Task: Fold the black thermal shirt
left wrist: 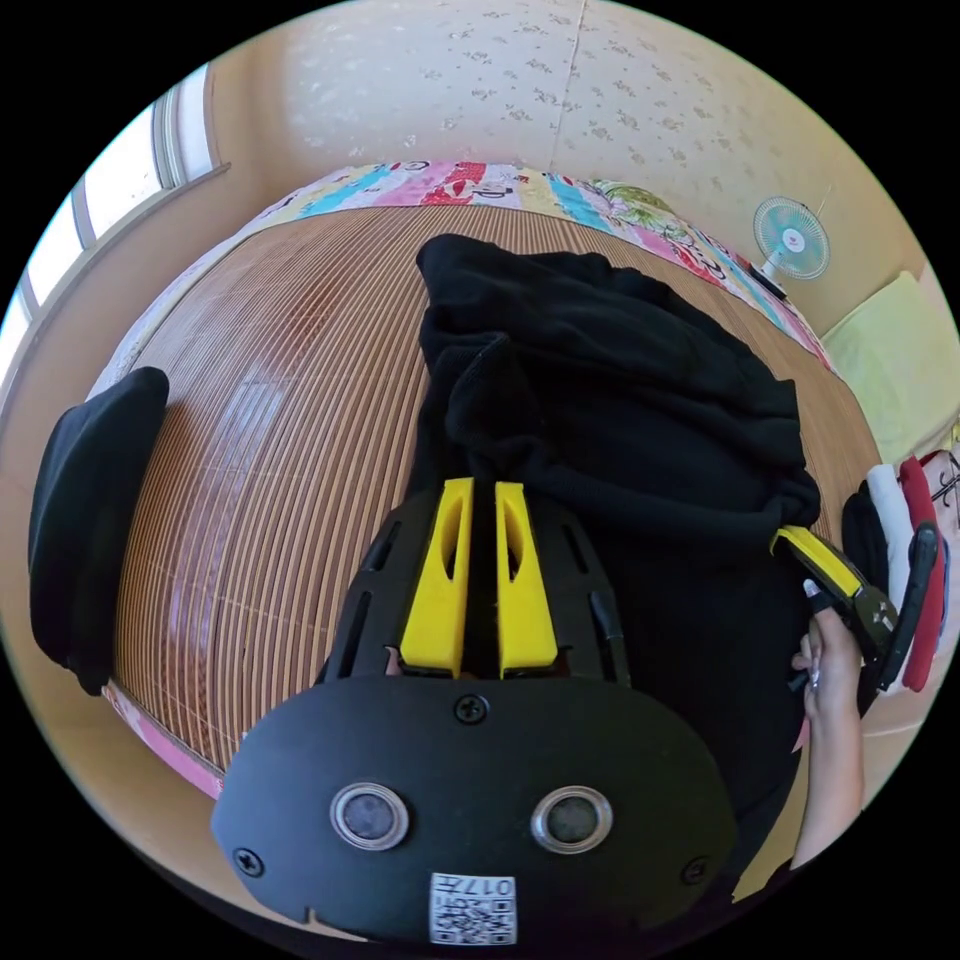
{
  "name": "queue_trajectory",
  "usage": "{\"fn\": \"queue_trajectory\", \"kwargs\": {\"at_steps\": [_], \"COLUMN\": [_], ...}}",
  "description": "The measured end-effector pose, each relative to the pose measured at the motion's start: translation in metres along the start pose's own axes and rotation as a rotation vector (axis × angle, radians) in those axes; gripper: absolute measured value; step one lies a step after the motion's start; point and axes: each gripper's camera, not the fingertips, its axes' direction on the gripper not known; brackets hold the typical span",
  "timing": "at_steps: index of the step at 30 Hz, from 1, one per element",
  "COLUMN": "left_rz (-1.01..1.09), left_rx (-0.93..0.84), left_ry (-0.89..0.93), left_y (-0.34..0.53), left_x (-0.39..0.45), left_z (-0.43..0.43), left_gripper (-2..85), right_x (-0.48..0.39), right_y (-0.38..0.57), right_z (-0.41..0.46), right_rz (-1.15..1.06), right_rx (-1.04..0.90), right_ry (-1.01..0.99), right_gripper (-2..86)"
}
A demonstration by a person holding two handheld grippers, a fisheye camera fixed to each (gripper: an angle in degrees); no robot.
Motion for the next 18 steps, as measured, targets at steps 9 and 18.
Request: {"fn": "queue_trajectory", "kwargs": {"at_steps": [9, 18], "left_rz": [0.005, 0.009], "left_rx": [0.031, 0.037], "left_ry": [-0.013, -0.024], "left_y": [0.004, 0.002], "left_x": [-0.002, -0.010], "left_z": [-0.007, -0.025], "left_gripper": [4.6, 4.7], "right_x": [-0.007, -0.010], "right_y": [-0.015, -0.021], "right_z": [0.007, 0.001], "right_rz": [-0.004, -0.001], "right_rx": [0.013, 0.016], "right_ry": [0.010, 0.004], "right_gripper": [8.6, 8.6]}}
